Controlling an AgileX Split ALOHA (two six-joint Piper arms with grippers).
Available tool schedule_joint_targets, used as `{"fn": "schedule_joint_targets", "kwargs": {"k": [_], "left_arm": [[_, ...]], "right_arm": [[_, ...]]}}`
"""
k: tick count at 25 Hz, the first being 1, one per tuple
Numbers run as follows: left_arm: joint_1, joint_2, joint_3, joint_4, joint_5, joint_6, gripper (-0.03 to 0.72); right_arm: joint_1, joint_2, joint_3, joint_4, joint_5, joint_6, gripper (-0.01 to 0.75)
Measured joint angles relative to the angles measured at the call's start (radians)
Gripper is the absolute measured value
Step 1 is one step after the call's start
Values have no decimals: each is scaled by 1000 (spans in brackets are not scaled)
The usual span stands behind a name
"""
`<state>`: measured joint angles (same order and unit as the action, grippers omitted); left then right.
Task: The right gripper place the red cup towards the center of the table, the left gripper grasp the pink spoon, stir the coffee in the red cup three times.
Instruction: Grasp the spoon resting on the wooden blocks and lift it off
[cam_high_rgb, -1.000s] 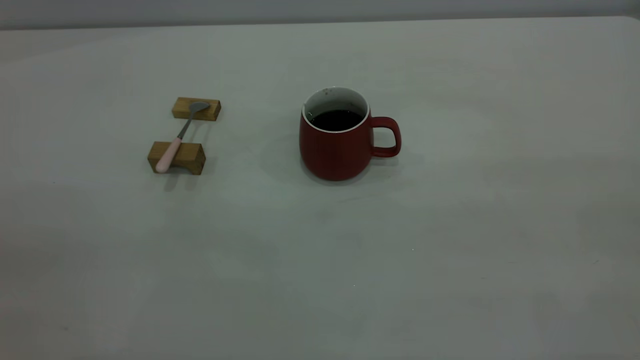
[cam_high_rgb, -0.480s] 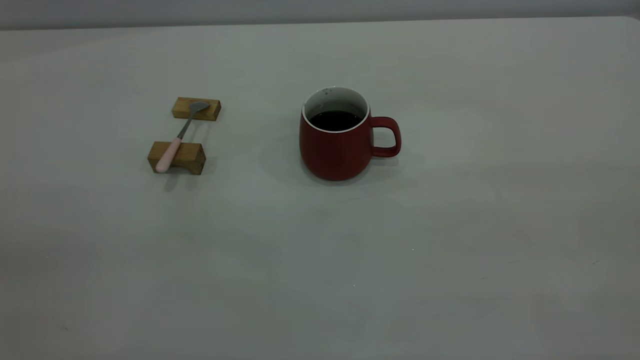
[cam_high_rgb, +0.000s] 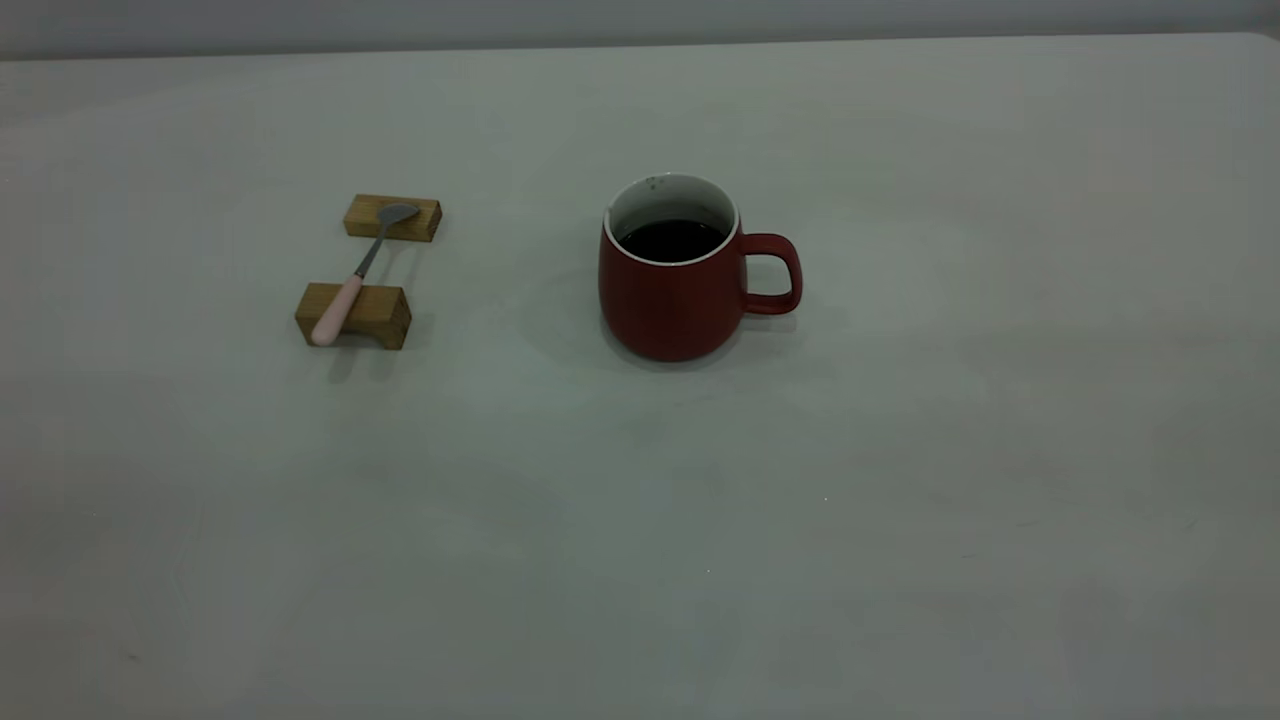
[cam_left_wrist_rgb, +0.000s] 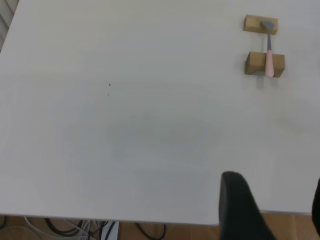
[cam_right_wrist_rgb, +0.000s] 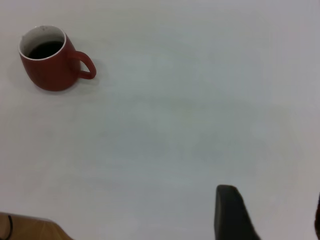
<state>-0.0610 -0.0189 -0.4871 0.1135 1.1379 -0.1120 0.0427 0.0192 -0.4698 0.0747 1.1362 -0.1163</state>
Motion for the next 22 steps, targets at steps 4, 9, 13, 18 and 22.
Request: {"fn": "schedule_joint_targets", "kwargs": {"k": [4, 9, 13, 18, 22], "left_arm": [[0, 0, 0, 0, 0, 0, 432], [0, 43, -8, 39, -6, -16, 435], [0, 250, -70, 42, -76, -25, 478], [0, 635, -132, 41, -222, -70, 592], [0, 928, -180, 23, -378, -110, 642]], "right_arm": [[0, 0, 0, 0, 0, 0, 375], [0, 0, 0, 0, 0, 0, 327], [0, -1, 0, 0, 0, 0, 294], [0, -1, 0, 0, 0, 0, 260], [0, -1, 0, 0, 0, 0, 241]]}}
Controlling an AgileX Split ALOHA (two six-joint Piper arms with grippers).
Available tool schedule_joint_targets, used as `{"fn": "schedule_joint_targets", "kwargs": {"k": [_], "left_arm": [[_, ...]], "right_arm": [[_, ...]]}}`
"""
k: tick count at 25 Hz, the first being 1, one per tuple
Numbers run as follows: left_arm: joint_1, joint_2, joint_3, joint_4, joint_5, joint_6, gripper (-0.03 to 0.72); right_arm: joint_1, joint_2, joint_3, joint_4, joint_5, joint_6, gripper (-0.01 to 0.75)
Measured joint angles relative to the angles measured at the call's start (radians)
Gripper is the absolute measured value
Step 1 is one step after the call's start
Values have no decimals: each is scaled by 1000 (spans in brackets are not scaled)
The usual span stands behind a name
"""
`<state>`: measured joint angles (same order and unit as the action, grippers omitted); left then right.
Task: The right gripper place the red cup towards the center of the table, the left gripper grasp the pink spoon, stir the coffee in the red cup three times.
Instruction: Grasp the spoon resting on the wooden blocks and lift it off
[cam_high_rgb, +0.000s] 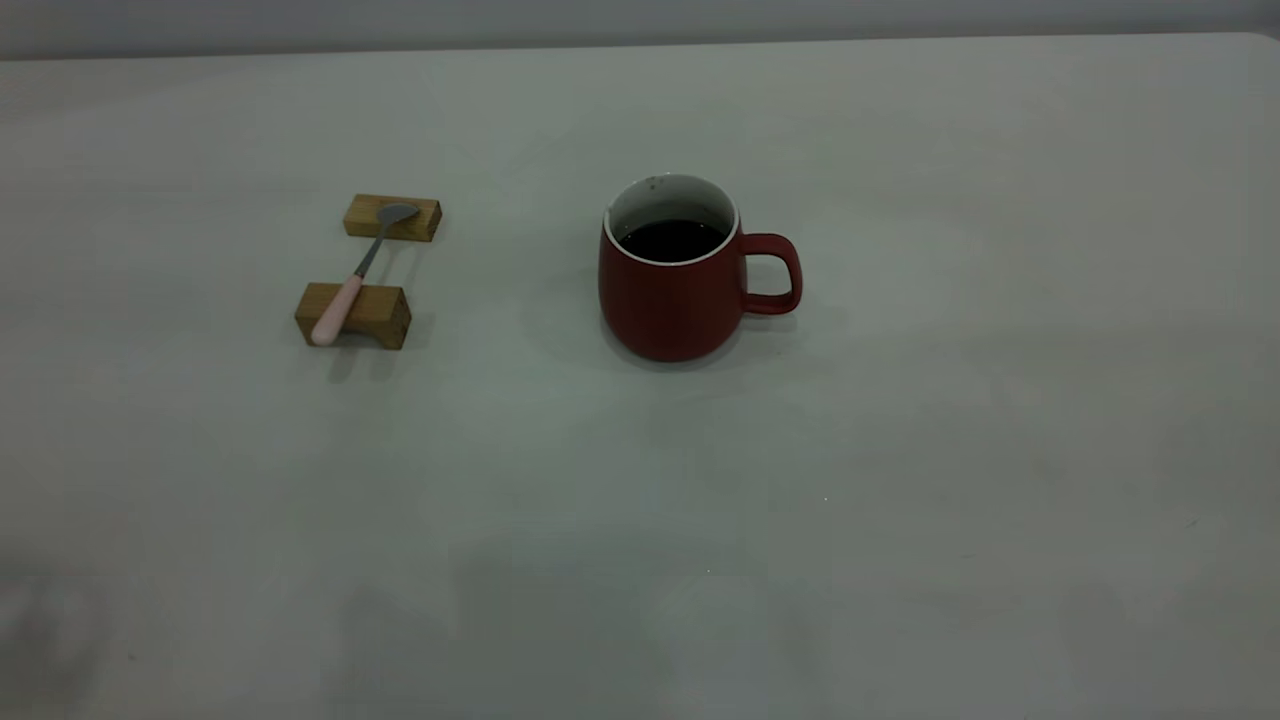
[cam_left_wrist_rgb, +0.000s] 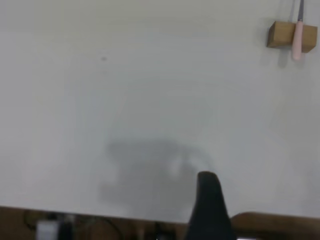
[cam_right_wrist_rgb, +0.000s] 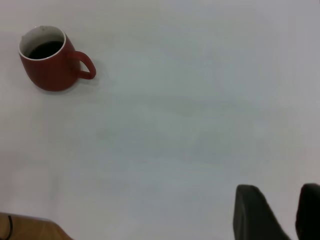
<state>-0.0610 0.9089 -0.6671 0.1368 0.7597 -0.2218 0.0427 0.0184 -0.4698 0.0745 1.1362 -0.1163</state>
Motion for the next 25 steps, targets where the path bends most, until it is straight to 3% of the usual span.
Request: {"fn": "schedule_joint_targets", "kwargs": {"k": [7, 13, 18, 25], "left_arm": [[-55, 476, -117, -24, -205, -20, 645], [-127, 836, -260, -25, -295, -45, 645], [-160, 1024, -349, -56, -359, -47, 640], [-160, 1148, -362, -104, -469, -41, 636]], "right_arm": [[0, 0, 0, 0, 0, 0, 241], [0, 0, 0, 0, 0, 0, 241], [0, 0, 0, 0, 0, 0, 241], [0, 0, 0, 0, 0, 0, 241]]}}
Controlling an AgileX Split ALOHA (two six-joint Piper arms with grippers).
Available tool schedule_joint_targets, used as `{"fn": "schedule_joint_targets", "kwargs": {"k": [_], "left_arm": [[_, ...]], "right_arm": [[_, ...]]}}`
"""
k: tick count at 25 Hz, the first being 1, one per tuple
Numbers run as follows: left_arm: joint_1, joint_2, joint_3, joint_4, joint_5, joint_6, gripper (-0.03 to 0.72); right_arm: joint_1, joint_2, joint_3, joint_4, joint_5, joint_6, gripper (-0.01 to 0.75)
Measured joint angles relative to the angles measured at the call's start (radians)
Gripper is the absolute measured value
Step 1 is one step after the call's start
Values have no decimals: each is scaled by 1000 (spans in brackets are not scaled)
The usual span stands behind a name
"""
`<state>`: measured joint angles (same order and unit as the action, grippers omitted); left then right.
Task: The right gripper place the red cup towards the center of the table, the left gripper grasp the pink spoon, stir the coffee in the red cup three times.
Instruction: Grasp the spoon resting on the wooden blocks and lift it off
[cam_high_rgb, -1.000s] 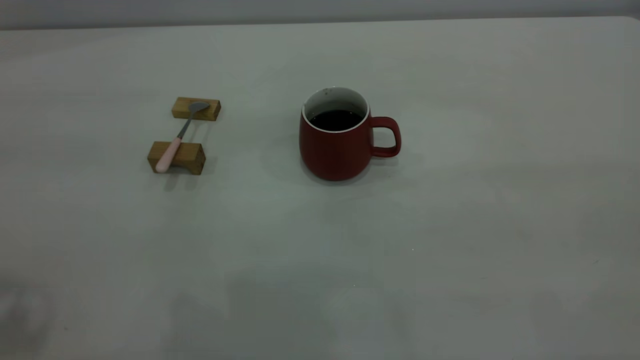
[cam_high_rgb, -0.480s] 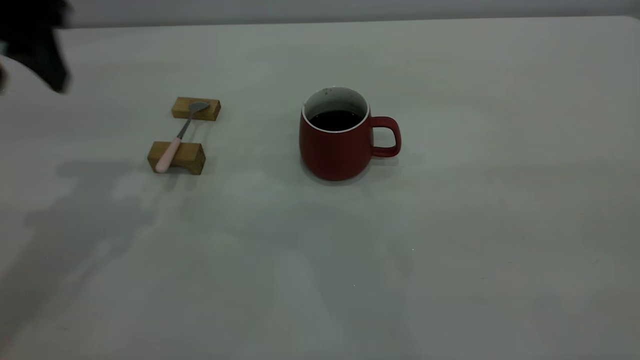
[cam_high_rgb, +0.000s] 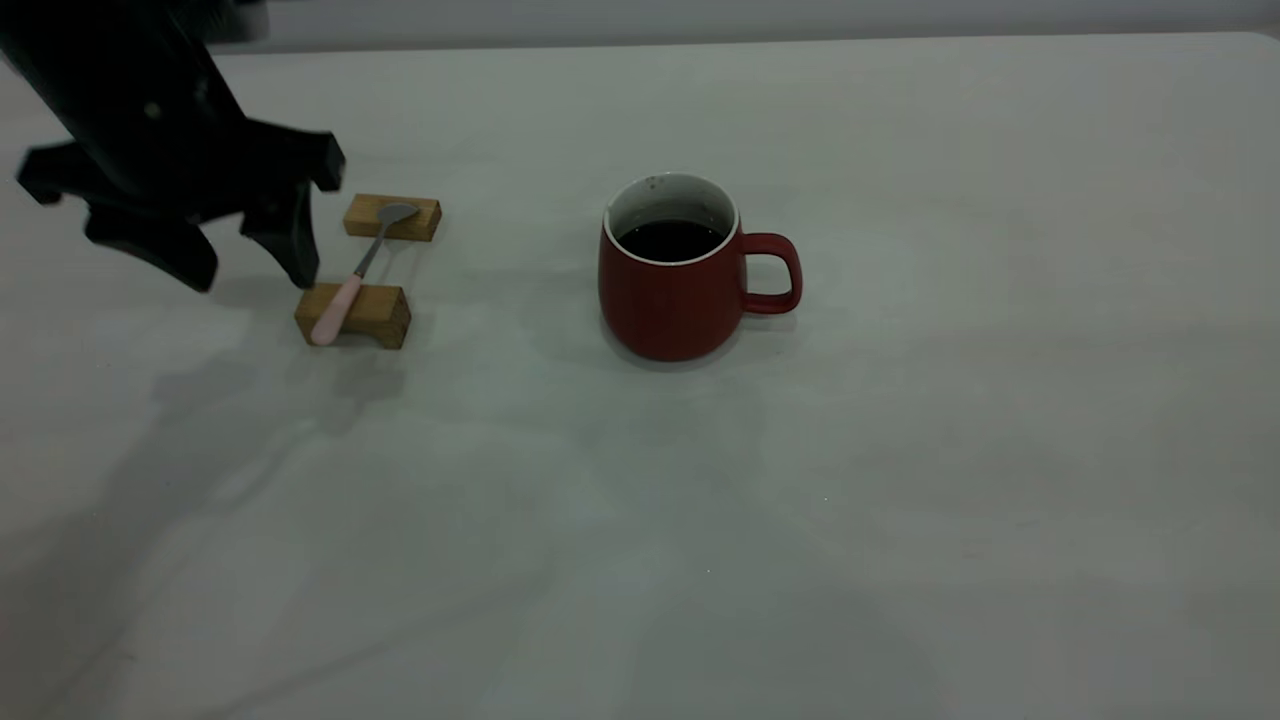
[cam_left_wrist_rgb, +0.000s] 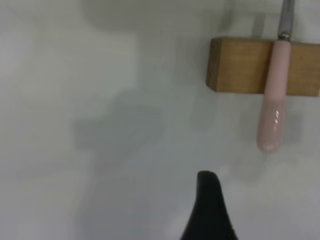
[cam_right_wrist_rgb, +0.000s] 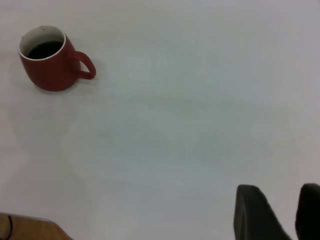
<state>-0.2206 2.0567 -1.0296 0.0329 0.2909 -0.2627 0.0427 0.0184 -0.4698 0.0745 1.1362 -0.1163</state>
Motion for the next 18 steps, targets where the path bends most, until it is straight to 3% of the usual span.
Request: {"fn": "schedule_joint_targets", "kwargs": {"k": [10, 18], "left_arm": [[-6, 113, -7, -24, -111, 28, 621], [-20, 180, -78, -25, -103, 53, 610]], "right_arm": [[0, 0, 0, 0, 0, 0, 241], [0, 0, 0, 0, 0, 0, 241]]}}
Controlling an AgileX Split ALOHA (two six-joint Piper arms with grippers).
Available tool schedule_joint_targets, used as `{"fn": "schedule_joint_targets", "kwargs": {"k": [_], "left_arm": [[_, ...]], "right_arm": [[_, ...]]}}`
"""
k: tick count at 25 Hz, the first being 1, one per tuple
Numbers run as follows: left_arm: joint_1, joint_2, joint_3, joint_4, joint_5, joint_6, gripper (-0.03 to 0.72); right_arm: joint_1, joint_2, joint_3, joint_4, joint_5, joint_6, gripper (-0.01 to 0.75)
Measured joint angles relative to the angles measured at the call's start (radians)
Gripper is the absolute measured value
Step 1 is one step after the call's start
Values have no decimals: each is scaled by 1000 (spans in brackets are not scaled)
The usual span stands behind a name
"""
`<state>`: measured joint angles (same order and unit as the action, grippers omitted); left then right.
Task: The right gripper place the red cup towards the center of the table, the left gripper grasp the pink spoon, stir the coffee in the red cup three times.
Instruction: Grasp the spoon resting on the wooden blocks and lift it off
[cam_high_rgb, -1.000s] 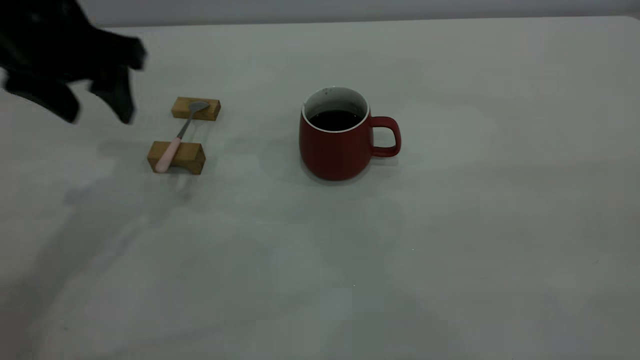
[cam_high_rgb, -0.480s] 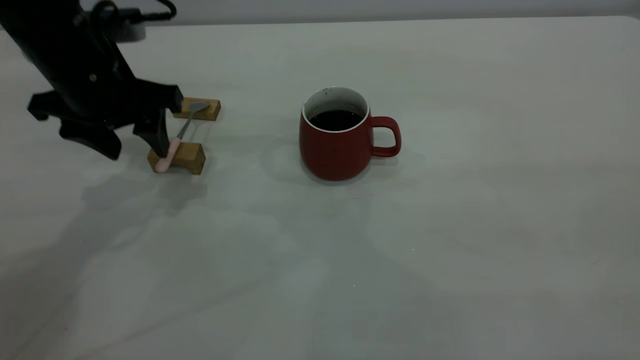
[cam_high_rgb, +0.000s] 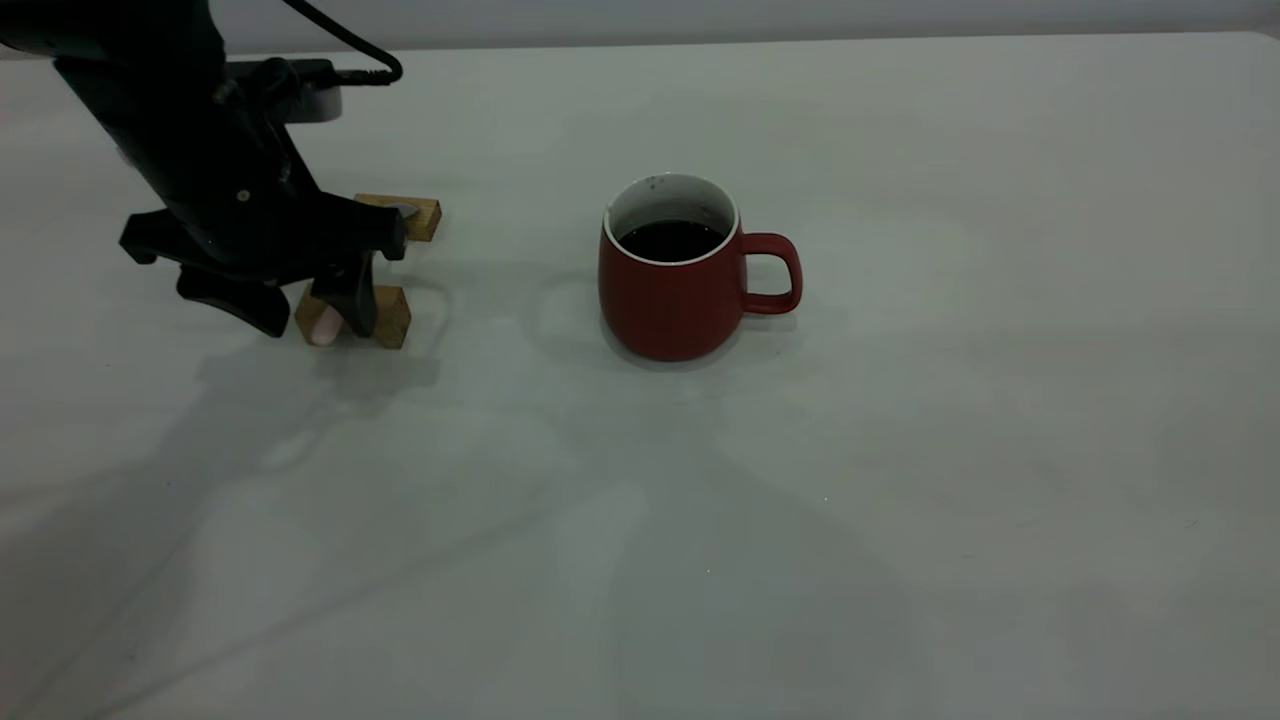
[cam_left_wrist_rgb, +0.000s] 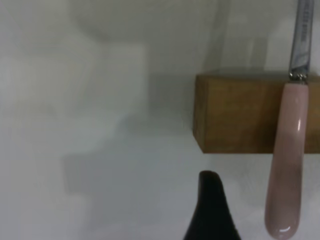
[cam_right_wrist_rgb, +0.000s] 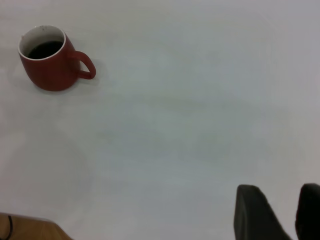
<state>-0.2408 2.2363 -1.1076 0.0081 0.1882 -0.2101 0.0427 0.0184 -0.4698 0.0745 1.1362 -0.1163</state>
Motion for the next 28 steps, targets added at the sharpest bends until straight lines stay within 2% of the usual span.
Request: {"fn": "schedule_joint_targets", "kwargs": {"k": [4, 7, 15, 20, 22, 25, 28], "left_arm": [[0, 7, -7, 0, 7, 15, 576], [0, 9, -8, 0, 7, 15, 508], [0, 19, -8, -8, 5, 16, 191], [0, 20, -8, -21, 11, 16, 180], [0, 5, -19, -22, 58, 16, 180], [0, -46, -69, -61, 194, 12, 180], [0, -117, -143, -214, 344, -5, 180]], "right_arm": [[0, 0, 0, 0, 0, 0, 241], [0, 0, 0, 0, 0, 0, 241], [0, 0, 0, 0, 0, 0, 241], [0, 0, 0, 0, 0, 0, 241], [0, 0, 0, 0, 0, 0, 241], [0, 0, 0, 0, 0, 0, 241], [0, 0, 0, 0, 0, 0, 241]]}}
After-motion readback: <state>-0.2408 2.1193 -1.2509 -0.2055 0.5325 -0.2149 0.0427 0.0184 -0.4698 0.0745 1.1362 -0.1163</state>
